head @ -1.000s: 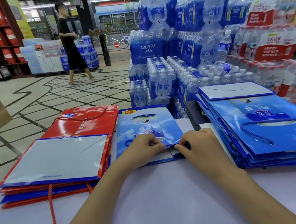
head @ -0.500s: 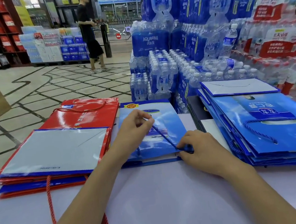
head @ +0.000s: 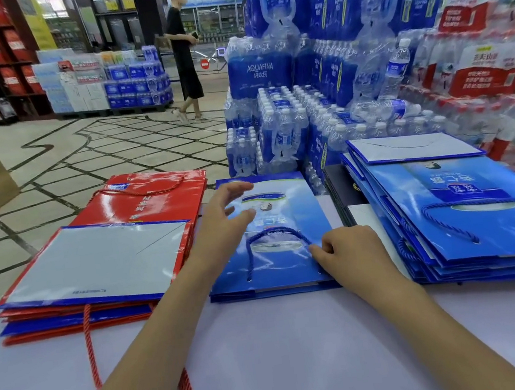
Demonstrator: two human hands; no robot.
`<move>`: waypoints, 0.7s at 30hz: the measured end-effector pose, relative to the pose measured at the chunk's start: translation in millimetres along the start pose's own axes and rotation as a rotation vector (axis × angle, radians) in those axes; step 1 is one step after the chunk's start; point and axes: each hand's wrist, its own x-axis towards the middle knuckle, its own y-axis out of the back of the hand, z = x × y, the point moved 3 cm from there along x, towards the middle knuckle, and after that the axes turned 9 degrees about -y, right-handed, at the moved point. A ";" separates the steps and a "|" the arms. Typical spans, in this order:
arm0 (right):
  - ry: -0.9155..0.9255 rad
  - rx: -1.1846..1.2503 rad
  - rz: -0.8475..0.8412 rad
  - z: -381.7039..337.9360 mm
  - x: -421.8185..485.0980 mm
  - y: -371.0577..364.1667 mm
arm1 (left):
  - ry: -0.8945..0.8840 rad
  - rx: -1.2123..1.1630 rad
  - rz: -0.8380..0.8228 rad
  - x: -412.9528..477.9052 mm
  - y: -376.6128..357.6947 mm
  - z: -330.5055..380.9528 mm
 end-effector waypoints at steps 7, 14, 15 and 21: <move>-0.108 -0.328 0.089 -9.6 -10.2 1.8 | 0.040 1.048 -0.379 -12.8 -24.3 -42.2; -0.142 -0.253 0.078 -9.6 -9.6 -0.8 | 0.161 1.024 -0.253 -12.9 -18.0 -51.4; -0.153 -0.175 0.083 -6.2 -8.3 -0.1 | 0.162 0.986 -0.234 -13.2 -17.4 -51.8; -0.316 0.734 0.098 3.9 -1.0 7.0 | 0.203 0.840 -0.125 -13.7 -15.8 -47.3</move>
